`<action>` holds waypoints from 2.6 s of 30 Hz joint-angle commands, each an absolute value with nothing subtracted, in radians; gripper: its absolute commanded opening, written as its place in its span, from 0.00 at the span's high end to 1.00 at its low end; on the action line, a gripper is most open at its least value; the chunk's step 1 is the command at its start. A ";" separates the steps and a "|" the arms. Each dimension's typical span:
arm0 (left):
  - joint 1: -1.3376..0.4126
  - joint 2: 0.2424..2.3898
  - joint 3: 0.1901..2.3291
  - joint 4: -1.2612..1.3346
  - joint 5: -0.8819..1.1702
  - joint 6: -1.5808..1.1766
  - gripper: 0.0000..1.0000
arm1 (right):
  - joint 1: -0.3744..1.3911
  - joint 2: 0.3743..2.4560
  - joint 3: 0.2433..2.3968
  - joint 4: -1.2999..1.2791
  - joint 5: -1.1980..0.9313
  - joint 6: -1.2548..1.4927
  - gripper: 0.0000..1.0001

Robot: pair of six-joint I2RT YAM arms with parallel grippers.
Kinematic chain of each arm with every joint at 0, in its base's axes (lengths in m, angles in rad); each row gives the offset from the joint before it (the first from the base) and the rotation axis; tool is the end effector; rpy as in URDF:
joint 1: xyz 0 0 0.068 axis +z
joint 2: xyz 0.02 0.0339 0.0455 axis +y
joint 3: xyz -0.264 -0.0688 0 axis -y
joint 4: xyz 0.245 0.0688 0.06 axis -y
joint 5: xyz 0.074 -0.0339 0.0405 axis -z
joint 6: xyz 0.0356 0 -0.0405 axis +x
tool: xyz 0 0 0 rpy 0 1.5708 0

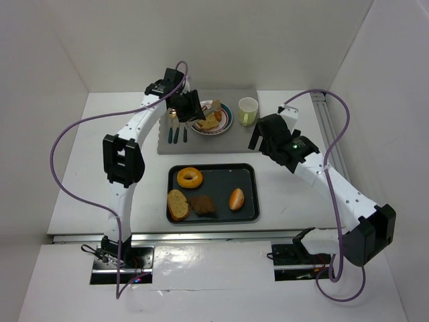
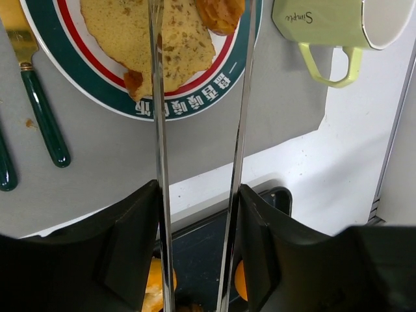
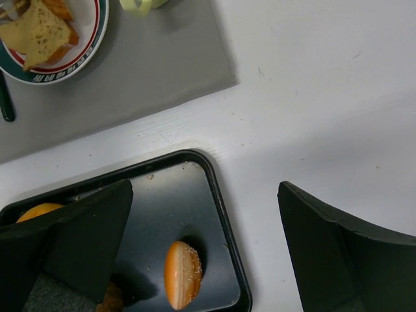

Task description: Place the bread

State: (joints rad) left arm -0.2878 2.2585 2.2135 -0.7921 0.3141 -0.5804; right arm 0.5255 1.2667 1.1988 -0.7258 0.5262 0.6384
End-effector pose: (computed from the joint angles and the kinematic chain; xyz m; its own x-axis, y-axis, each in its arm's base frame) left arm 0.4833 -0.1545 0.2863 -0.8524 -0.2916 -0.4341 0.0011 0.8291 -0.5591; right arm 0.2364 0.1164 0.3339 -0.5722 0.2638 -0.7765 0.2638 0.9557 0.1303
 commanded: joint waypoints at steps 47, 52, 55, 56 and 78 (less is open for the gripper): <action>-0.781 1.459 1.416 -0.925 0.402 -0.357 0.42 | 0.520 1.249 1.187 -0.696 0.459 0.612 0.00; -0.821 1.486 1.427 -0.959 0.296 -0.357 0.42 | 0.520 1.239 1.187 -0.696 0.459 0.612 0.00; -0.857 1.508 1.448 -0.969 0.259 -0.367 0.41 | 0.520 1.250 1.187 -0.696 0.459 0.612 0.00; -0.871 1.519 1.448 -0.969 0.220 -0.376 0.41 | 0.520 1.250 1.196 -0.696 0.459 0.612 0.00; -1.005 1.669 1.571 -1.051 -0.037 -0.422 0.39 | 0.520 1.250 1.187 -0.696 0.440 0.612 0.00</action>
